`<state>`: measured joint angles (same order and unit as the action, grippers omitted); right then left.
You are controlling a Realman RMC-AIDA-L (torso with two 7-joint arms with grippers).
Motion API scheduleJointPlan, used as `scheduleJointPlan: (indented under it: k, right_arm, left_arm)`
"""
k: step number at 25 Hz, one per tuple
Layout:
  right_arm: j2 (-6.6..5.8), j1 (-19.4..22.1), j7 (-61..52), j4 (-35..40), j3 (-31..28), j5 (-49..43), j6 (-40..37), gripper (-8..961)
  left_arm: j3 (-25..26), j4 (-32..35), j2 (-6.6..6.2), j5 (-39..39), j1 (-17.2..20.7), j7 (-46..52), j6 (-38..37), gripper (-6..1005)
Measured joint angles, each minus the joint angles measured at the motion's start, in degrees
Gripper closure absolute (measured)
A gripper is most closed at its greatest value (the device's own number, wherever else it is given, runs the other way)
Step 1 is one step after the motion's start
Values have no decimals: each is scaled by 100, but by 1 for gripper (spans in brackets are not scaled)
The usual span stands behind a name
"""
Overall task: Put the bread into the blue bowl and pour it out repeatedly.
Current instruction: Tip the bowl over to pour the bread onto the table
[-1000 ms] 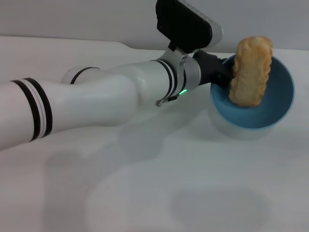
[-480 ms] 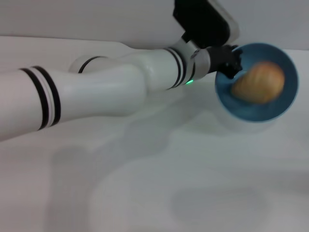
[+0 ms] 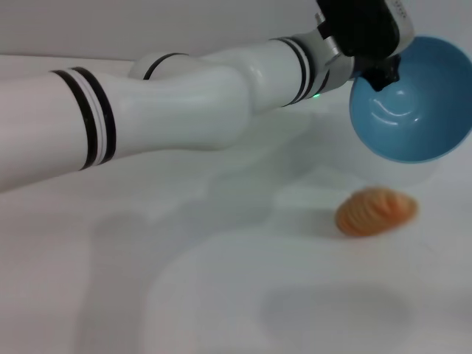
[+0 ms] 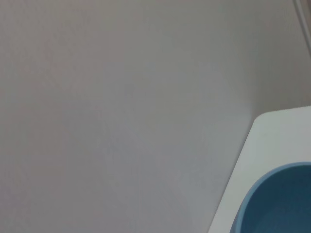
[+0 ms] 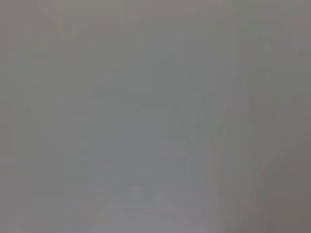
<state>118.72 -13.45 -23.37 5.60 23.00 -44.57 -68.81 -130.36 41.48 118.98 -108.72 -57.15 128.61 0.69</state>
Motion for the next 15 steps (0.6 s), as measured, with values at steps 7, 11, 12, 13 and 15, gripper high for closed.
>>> scheduleJointPlan:
  k: [7,11,12,13,15]
  right_arm:
    - [-5,-7,8,-122,-47,51,85,429]
    - [-5,-136,-42,-165,-55,57,291,425]
    - [-9,-242,-161,-236,-36,55,402,424]
    - [-18,-318,-291,-286,1,11,487,423]
    - [-22,-390,-444,-326,44,-72,587,422]
  left_arm:
    - [2,34,12,0,-70,-176,138,999]
    - [-87,32,12,0,64,-187,477,1000]
    - [-87,32,12,7,106,-182,545,1000]
    - [-58,15,12,35,170,-147,613,1000]
    - [106,-67,10,165,254,31,607,1000]
